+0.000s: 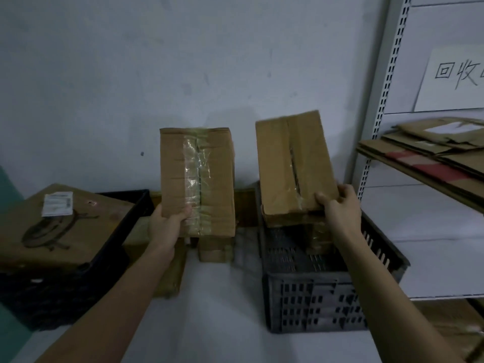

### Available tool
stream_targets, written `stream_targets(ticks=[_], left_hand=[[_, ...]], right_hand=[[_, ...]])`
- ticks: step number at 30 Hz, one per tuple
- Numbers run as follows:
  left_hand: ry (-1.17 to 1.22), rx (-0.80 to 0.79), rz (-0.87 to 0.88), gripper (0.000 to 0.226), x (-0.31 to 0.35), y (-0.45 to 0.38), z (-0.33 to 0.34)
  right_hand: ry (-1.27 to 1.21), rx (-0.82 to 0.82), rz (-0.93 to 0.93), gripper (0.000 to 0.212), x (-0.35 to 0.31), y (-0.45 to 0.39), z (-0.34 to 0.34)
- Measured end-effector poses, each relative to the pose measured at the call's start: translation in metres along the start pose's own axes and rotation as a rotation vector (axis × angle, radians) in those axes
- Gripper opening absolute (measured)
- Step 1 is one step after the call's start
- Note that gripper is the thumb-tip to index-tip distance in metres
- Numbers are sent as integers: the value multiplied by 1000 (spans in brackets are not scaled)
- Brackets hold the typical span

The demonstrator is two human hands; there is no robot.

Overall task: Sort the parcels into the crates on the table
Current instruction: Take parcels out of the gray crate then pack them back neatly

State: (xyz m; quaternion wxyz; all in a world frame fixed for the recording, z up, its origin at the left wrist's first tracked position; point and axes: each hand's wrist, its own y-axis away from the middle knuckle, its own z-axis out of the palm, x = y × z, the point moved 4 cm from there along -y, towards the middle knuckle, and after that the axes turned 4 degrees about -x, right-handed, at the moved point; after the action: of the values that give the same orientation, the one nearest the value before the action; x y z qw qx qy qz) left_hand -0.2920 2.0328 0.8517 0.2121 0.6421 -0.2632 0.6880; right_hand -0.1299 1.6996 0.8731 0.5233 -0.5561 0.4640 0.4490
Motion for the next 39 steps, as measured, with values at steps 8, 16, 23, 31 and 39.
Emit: stream_targets(ticks=[8, 16, 23, 31, 39], left_hand=[[7, -13, -102, 33, -2, 45, -112], [-120, 19, -267, 44, -60, 88, -211], [-235, 77, -505, 34, -139, 126, -270], [-270, 168, -622, 43, -184, 131, -282], [-416, 109, -385, 40, -175, 96, -266]], right_hand=[[-342, -97, 16, 33, -45, 112, 40], [-131, -200, 171, 31, 10, 184, 90], [28, -158, 351, 30, 99, 227, 123], [94, -193, 601, 47, 172, 238, 152], [41, -309, 635, 47, 199, 221, 187]])
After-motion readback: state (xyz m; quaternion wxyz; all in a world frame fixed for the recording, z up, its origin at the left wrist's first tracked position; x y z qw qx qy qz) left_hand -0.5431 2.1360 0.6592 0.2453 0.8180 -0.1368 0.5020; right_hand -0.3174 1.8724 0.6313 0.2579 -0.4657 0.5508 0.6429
